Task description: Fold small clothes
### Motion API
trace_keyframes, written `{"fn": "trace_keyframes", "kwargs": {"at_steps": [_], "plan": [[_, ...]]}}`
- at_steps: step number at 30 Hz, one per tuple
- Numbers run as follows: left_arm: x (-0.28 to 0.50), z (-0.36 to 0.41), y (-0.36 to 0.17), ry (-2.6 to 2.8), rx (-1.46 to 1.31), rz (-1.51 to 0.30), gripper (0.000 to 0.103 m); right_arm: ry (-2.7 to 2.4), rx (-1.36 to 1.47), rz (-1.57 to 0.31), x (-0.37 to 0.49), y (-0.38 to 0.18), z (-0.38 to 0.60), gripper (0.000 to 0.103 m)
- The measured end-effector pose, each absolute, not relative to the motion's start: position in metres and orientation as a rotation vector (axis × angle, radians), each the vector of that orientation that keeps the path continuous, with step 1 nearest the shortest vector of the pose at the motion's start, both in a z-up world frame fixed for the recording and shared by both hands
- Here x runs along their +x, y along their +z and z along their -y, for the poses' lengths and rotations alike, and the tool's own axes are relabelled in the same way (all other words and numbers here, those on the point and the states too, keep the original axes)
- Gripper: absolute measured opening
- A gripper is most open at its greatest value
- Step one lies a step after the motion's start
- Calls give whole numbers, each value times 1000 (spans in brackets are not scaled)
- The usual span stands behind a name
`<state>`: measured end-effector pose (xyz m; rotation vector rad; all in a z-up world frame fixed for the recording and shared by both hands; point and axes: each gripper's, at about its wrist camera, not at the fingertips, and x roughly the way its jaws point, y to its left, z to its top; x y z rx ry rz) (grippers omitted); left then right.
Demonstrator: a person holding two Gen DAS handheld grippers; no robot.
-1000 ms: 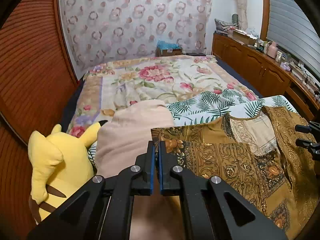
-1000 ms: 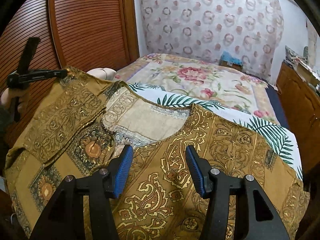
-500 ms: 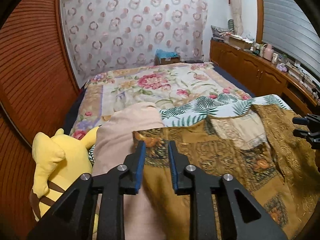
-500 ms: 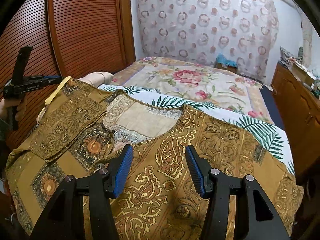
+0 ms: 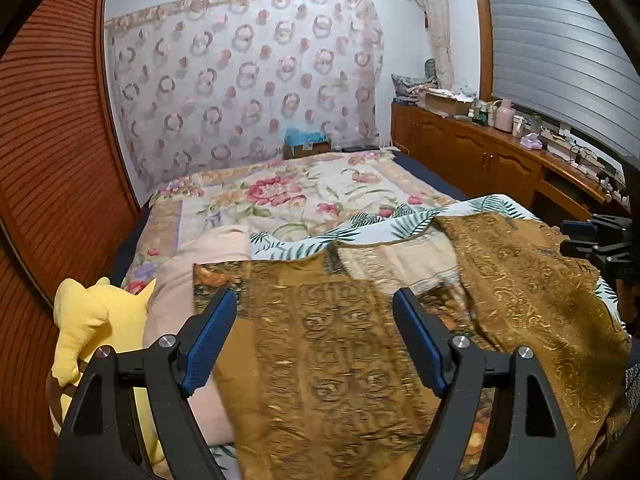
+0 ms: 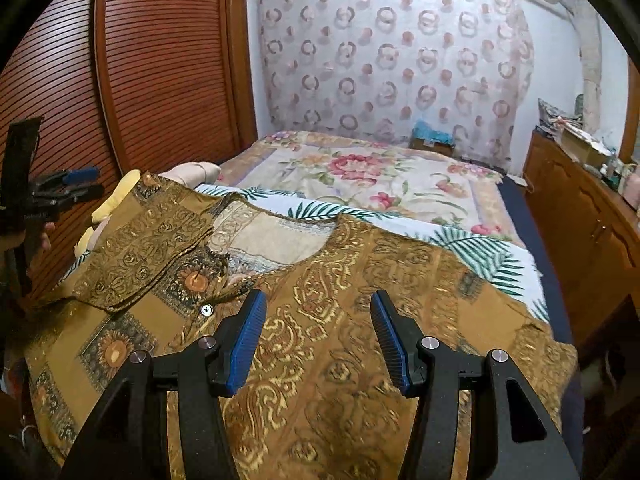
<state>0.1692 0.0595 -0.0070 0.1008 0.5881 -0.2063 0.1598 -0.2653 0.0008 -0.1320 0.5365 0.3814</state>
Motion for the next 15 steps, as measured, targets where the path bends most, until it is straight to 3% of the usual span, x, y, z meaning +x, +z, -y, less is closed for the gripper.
{"fn": "trace_keyframes", "kwargs": {"at_steps": [15], "plan": [[120, 11, -1, -288, 120, -550, 81, 270, -91, -499, 100, 2, 308, 56]]}}
